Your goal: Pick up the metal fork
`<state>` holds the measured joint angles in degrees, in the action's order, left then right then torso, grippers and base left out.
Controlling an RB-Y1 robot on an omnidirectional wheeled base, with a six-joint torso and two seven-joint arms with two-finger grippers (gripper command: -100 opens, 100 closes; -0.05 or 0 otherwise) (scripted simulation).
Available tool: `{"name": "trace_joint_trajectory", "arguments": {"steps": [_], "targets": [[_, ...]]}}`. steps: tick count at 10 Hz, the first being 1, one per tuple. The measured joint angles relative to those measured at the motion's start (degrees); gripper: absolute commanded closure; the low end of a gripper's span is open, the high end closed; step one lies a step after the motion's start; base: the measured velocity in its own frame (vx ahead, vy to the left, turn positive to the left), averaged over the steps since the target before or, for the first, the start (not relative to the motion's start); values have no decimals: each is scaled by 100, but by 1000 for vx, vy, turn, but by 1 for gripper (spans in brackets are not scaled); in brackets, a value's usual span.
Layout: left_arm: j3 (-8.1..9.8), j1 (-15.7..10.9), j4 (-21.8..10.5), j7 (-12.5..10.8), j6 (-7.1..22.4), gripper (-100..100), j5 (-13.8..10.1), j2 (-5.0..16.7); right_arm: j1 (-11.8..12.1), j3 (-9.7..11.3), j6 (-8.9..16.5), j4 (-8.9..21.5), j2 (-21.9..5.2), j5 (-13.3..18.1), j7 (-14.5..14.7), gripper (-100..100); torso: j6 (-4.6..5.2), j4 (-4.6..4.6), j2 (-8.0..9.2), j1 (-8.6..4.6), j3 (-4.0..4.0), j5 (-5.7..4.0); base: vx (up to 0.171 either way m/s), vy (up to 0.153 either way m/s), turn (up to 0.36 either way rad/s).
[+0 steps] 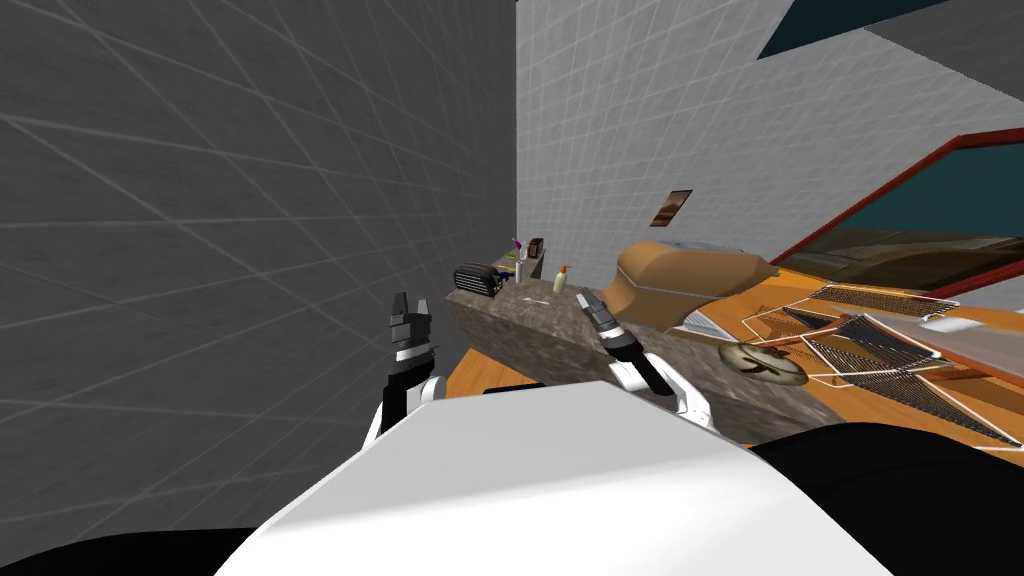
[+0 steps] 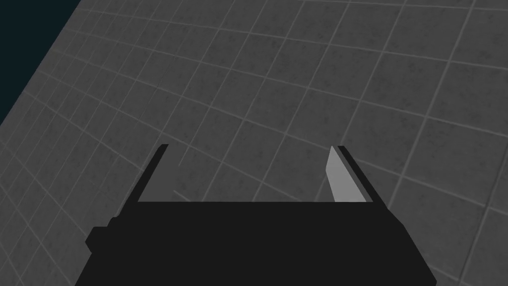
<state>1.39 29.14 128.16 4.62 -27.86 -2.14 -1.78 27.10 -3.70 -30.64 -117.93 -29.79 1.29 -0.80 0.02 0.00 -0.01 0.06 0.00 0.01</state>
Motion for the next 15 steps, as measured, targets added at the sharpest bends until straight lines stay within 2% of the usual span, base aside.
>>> {"name": "trace_joint_trajectory", "arguments": {"steps": [6,11,15], "targets": [[0,0,0,0,0,0,0,0,-59,31,-203,463,-949,91,-24,-100,1,-1,-6,2,-4,0,11,31,140],[0,0,0,0,0,0,0,0,-112,100,-342,964,-1813,222,-47,-100,-2,-3,-15,9,-9,2,28,38,146],[0,0,0,0,0,0,0,0,-196,258,-389,1379,-2483,388,-32,-100,-2,-4,-18,10,-11,2,39,40,147]]}}
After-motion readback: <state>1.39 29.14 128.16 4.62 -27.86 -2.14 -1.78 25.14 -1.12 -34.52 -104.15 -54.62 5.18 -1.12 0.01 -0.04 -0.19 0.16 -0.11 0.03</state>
